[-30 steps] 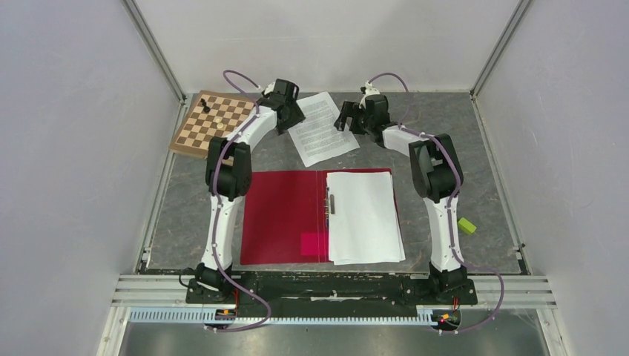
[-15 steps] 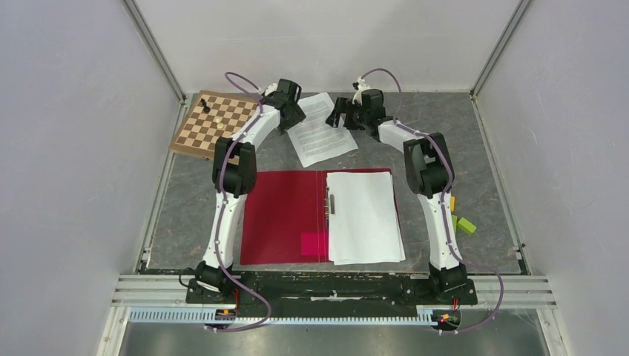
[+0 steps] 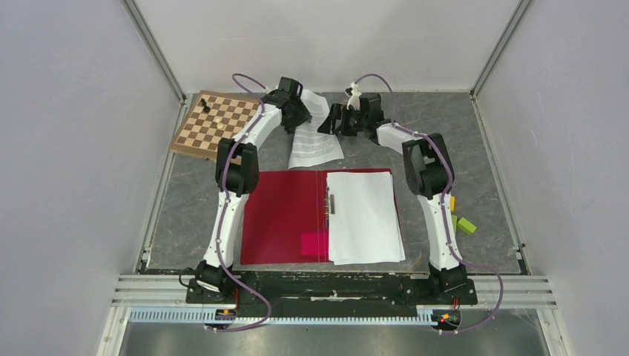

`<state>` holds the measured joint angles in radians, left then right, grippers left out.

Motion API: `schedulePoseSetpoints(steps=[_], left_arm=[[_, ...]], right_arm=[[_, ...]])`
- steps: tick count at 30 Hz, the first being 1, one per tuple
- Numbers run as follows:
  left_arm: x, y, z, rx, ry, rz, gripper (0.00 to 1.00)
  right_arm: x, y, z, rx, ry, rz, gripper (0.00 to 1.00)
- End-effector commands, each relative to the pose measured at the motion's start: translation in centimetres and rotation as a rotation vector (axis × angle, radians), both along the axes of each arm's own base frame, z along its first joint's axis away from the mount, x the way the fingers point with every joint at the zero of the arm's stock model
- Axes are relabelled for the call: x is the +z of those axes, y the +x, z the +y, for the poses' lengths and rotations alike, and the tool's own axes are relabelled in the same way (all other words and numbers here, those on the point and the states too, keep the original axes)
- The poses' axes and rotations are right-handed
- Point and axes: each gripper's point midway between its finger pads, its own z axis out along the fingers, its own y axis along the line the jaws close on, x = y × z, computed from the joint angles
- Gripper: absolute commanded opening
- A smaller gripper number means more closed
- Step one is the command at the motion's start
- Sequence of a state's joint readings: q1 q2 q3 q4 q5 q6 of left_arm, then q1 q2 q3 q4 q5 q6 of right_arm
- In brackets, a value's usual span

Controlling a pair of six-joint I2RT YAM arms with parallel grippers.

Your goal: Put the files into the folder

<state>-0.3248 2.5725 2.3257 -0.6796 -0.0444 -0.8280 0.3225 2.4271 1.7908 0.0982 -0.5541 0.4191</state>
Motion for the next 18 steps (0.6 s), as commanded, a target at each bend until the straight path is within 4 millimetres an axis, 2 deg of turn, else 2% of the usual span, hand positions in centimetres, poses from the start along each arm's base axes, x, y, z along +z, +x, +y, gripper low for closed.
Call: schedulePoseSetpoints(steps=[1, 5, 10, 14, 18], left_arm=[[0.0, -1.8, -1.9, -0.139, -0.038, 0.039, 0.62], [3.0, -1.9, -2.3, -0.203, -0.072, -0.026, 0.51], [7.3, -1.7, -3.4, -0.298, -0.160, -0.118, 0.24], [12.7, -2.1, -4.5, -0.386, -0.270, -0.215, 0.13], [18.4, -3.9, -5.9, -0.479, -0.370, -0.310, 0.05]], right_arm=[[-3.2, -3.7, -0.7, 0.015, -0.031, 0.184, 0.98], [-1.8, -3.6, -1.8, -0.011, -0.051, 0.147, 0.98], [1.3, -3.6, -3.3, -0.042, -0.048, 0.094, 0.98], [5.3, -3.8, -5.0, -0.076, -0.008, 0.007, 0.98], [9.8, -4.7, -7.0, -0.105, 0.040, -0.072, 0.98]])
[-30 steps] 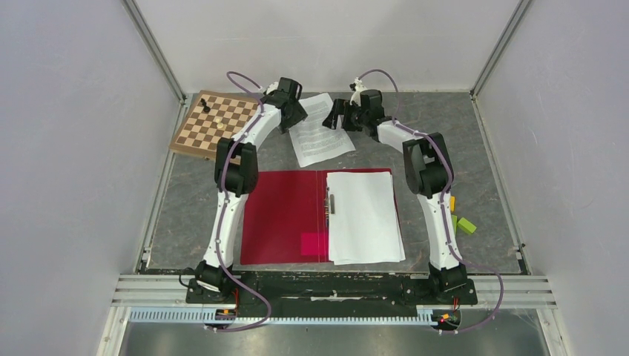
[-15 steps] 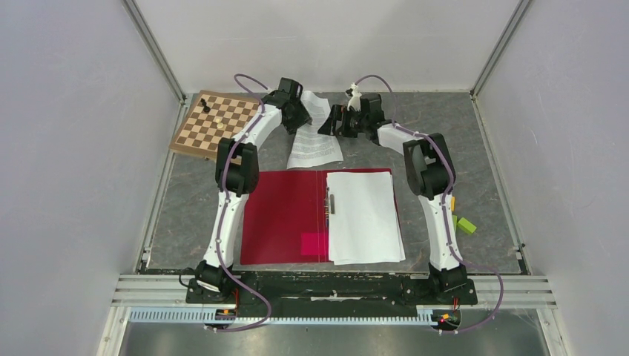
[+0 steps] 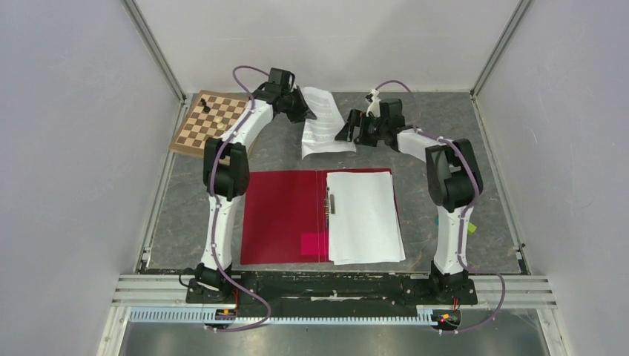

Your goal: Put the files into the folder

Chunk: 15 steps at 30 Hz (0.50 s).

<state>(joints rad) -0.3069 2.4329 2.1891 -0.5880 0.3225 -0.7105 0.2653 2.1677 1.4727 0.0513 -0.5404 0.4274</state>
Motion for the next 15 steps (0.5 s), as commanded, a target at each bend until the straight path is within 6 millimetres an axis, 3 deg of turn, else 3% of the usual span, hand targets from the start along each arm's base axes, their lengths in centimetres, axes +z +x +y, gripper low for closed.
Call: schedulePoseSetpoints(steps=[1, 9, 15], left_arm=[[14.1, -1.5, -2.1, -0.167, -0.207, -0.276, 0.04], [20.1, -7.1, -2.1, -0.248, -0.322, -0.364, 0.03], [22.5, -11.1, -2.4, -0.313, -0.395, -0.405, 0.03]], right_arm=[[9.7, 0.3, -2.2, -0.038, 0.083, -0.204, 0.98], [18.5, -4.0, -4.1, -0.019, 0.294, -0.331, 0.98], [22.2, -7.0, -3.6, 0.018, 0.411, -0.373, 0.98]])
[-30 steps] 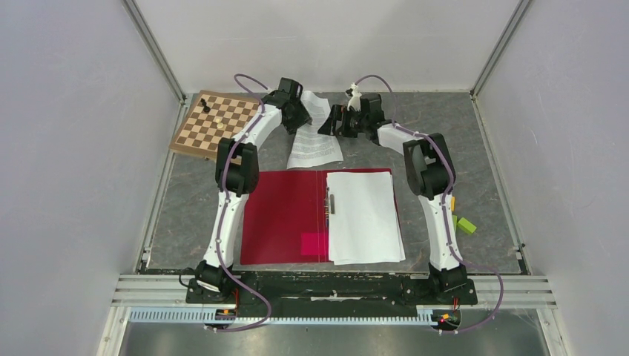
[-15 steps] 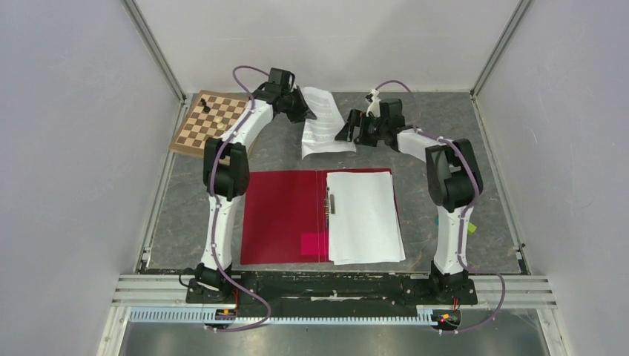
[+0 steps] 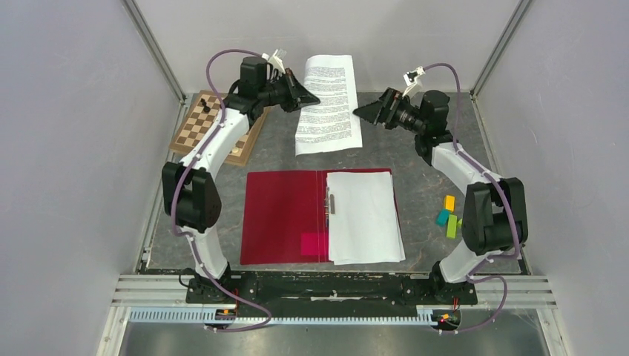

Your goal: Put the files into the folder

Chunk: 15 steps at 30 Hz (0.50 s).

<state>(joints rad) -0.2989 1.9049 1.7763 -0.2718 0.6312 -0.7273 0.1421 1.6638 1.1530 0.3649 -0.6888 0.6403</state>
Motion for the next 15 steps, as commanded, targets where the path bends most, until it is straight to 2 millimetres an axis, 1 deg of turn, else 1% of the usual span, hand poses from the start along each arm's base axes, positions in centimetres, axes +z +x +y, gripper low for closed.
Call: schedulePoseSetpoints(steps=[1, 4, 9, 10, 13, 15], left_arm=[[3.2, -3.2, -0.9, -0.090, -0.080, -0.067, 0.03], [3.1, -4.8, -1.4, -0.119, -0.074, -0.070, 0.04], [2.4, -6.6, -2.4, -0.158, -0.074, -0.064, 0.04], [2.2, -7.0, -2.6, -0.168, -0.075, -0.062, 0.04], [1.7, -8.0, -3.1, -0.185, -0.070, -0.059, 0.04], [0.9, -8.5, -3.3, -0.192, -0.063, -0.046, 0.04]], right_arm=[[4.1, -2.8, 1.2, 0.089, 0.135, -0.070, 0.98], [5.0, -4.1, 1.5, 0.114, 0.179, -0.081, 0.98], [4.4, -5.4, 2.2, 0.113, 0.159, -0.065, 0.99], [4.0, -5.5, 2.3, 0.109, 0.150, -0.056, 0.94], [3.2, -6.0, 2.5, 0.105, 0.138, -0.035, 0.87], [2.7, -6.3, 2.6, 0.102, 0.138, -0.020, 0.79]])
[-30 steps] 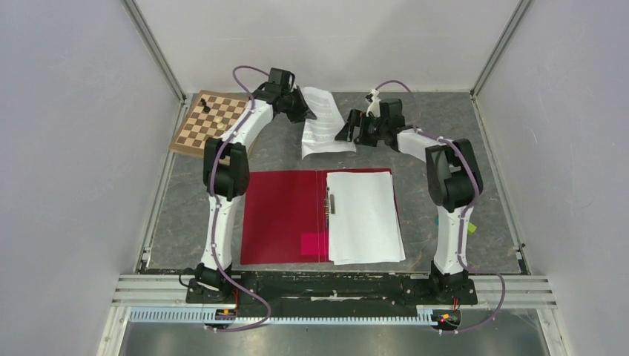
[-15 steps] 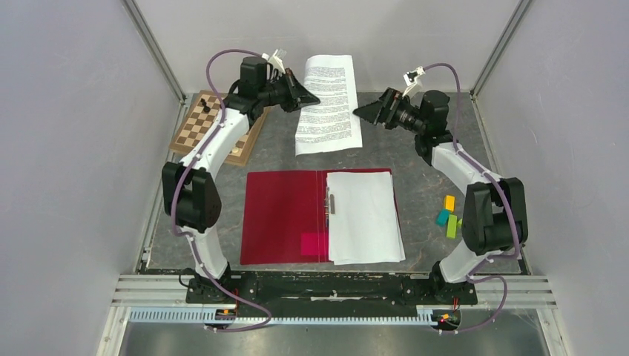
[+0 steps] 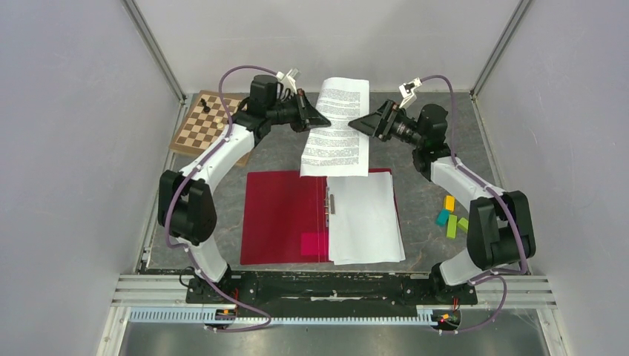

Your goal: Put the files into the folder

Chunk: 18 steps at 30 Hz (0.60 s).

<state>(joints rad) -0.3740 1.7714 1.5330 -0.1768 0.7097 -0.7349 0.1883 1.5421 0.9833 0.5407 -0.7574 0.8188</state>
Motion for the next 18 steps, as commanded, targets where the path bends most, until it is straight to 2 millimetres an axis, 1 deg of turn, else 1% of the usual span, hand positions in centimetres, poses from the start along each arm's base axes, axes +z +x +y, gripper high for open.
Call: schedulePoseSetpoints(steps=[1, 3, 4, 6, 7, 8, 10, 11, 12, 13, 15, 18], left_arm=[[2.3, -2.2, -0.7, -0.051, -0.039, -0.072, 0.05], [1.8, -3.1, -1.1, -0.068, -0.039, -0.065, 0.09], [1.2, -3.5, -1.3, -0.074, -0.036, -0.056, 0.10], [0.8, -4.4, -1.6, -0.087, -0.039, -0.050, 0.15], [0.4, -4.8, -1.6, -0.091, -0.038, -0.043, 0.18], [0.2, -5.1, -1.6, -0.091, -0.035, -0.039, 0.24], [-0.5, -5.7, -1.3, -0.077, -0.025, -0.026, 0.33], [-1.2, -6.0, -1.0, -0.063, -0.014, -0.014, 0.38], [-1.5, -6.2, -0.6, -0.043, 0.000, -0.005, 0.45], [-2.2, -6.3, -0.2, -0.014, 0.025, 0.003, 0.51], [-3.1, -7.2, 0.3, 0.013, 0.077, 0.009, 0.57], [-5.0, -8.8, 0.5, 0.025, 0.157, 0.028, 0.60]], right_arm=[[0.8, -1.2, 0.2, -0.002, 0.000, -0.031, 0.75], [0.0, -1.4, 0.4, -0.004, -0.021, -0.012, 0.65], [-0.7, -1.6, 0.4, -0.004, -0.042, 0.007, 0.60], [-2.1, -1.8, 0.2, -0.017, -0.098, 0.031, 0.51], [-2.9, -2.0, 0.0, -0.028, -0.131, 0.044, 0.44], [-3.4, -2.0, -0.4, -0.046, -0.164, 0.043, 0.37], [-4.6, -2.3, -1.4, -0.082, -0.236, 0.063, 0.20], [-5.2, -2.6, -1.9, -0.097, -0.275, 0.079, 0.11], [-5.7, -2.8, -2.6, -0.123, -0.319, 0.089, 0.04], [-6.3, -3.0, -3.2, -0.142, -0.363, 0.097, 0.00], [-7.3, -4.3, -4.5, -0.163, -0.443, 0.121, 0.00], [-9.2, -6.5, -5.5, -0.152, -0.511, 0.164, 0.00]])
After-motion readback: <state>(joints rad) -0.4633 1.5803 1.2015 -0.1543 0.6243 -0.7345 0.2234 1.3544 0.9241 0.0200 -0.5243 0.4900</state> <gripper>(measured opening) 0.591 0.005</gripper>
